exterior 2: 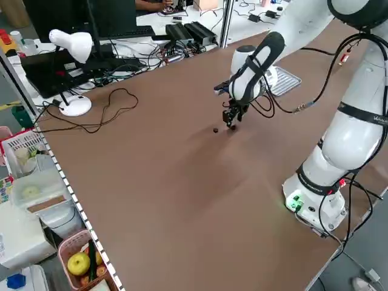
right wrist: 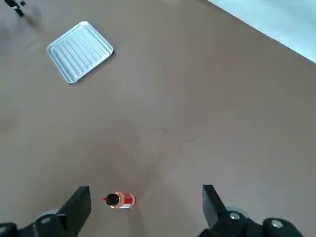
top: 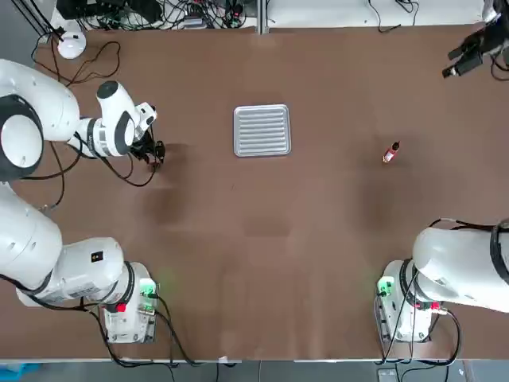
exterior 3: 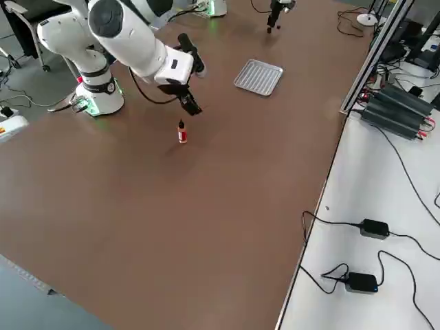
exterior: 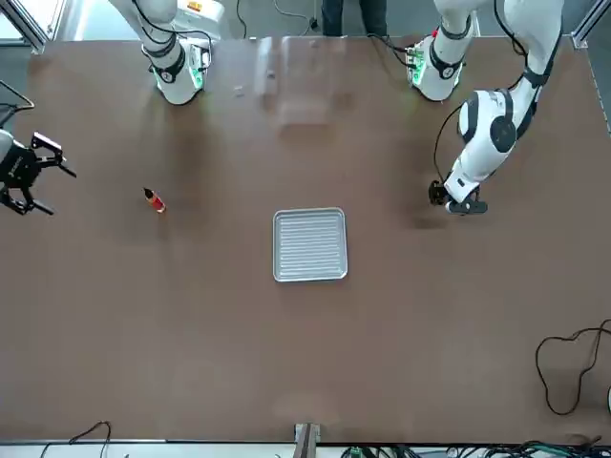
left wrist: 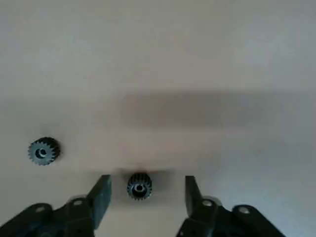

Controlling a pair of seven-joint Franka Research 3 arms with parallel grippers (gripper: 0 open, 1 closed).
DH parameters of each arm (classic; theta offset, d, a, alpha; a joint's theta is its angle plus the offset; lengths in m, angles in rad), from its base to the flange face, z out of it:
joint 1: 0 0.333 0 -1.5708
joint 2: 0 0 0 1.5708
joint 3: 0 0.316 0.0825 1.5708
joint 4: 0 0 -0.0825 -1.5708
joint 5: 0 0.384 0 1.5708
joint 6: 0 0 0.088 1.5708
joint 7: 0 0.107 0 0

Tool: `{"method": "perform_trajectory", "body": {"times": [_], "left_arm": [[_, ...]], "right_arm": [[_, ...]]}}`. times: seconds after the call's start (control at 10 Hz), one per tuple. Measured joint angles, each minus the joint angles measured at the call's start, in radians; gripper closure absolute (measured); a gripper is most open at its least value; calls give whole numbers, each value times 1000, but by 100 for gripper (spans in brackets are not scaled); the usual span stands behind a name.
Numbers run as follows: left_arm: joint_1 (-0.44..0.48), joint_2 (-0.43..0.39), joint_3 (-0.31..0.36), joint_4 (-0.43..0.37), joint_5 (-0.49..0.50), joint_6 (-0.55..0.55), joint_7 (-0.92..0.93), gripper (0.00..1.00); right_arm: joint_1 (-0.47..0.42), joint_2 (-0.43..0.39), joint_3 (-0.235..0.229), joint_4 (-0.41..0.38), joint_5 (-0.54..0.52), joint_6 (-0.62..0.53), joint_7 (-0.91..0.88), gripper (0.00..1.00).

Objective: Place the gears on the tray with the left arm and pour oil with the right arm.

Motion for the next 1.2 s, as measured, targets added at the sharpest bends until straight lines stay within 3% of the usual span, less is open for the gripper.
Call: {"method": "perform_trajectory", "body": {"times": [0.3, 0.8, 1.0, 1.1, 1.2], "left_arm": [[-1, 1, -1, -7, 0, 0, 0, 43], [-2, 26, -1, -19, 0, 0, 0, 47], [0, 24, 2, -17, 0, 0, -1, 60], [2, 22, 2, -17, 0, 0, 0, 75], [2, 22, 1, -17, 0, 0, 0, 78]], "right_arm": [[-69, 94, 0, -28, 81, -42, -236, 0], [-177, 321, -1, -52, 181, -104, -627, 0], [-193, 394, 0, -54, 209, -116, -732, 0], [-197, 435, 0, -54, 226, -117, -794, 0], [-200, 472, 0, -54, 235, -117, -845, 0]]}}
